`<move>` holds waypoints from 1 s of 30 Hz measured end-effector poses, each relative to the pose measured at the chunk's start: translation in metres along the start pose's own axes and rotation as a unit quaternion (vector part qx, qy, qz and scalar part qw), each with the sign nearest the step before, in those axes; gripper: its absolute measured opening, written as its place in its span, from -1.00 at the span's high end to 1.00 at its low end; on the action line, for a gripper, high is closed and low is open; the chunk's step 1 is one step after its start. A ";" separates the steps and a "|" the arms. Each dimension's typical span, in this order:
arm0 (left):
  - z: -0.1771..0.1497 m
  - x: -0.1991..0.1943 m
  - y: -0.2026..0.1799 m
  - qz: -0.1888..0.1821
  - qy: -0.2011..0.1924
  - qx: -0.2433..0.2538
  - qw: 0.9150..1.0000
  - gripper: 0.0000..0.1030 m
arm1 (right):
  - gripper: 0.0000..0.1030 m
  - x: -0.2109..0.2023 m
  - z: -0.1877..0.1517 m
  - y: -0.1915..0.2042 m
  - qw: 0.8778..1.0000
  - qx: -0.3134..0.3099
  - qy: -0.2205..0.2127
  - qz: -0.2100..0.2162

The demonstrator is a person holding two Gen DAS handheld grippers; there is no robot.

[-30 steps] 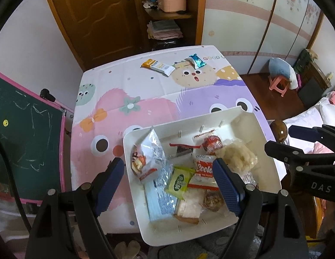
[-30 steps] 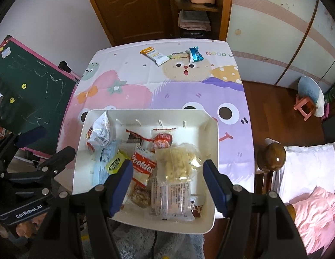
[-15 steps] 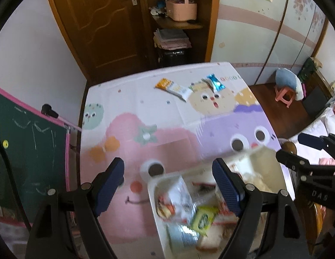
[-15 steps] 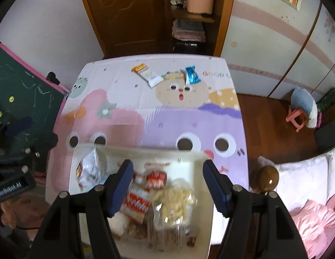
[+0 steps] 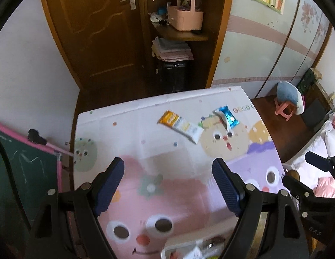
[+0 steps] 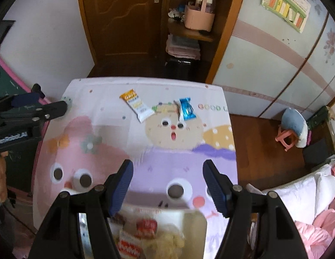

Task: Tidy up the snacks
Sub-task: 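Move both grippers to the orange OATS bar and blue candy, then grasp the orange OATS bar with the left gripper while the right grasps the blue candy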

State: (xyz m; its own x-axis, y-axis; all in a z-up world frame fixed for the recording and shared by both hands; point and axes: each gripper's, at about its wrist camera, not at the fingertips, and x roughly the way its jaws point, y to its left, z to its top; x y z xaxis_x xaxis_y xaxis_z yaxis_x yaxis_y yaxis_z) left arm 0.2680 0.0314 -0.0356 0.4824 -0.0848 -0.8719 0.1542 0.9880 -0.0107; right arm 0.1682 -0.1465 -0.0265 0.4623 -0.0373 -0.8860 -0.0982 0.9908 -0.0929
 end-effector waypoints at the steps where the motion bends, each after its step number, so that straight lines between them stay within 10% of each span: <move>1: 0.005 0.006 0.001 -0.002 0.001 -0.003 1.000 -0.61 | -0.30 0.009 0.011 -0.004 1.000 0.002 0.001 -0.003; 13: 0.076 0.153 0.011 -0.033 0.073 -0.128 0.989 -0.61 | -0.30 0.150 0.106 -0.055 0.994 0.084 0.055 0.042; 30: 0.061 0.284 -0.023 0.033 0.139 -0.209 0.967 -0.60 | -0.18 0.278 0.109 -0.064 0.991 0.084 0.102 0.025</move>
State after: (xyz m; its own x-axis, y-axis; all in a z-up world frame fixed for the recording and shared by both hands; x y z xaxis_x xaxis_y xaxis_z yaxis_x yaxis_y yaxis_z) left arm 0.4539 -0.0237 -0.2528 0.2195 -0.0393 -0.9748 -0.2588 0.9610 -0.0971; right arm 0.3991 -0.2059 -0.2177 0.2704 0.0045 -0.9627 0.0390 0.9991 0.0156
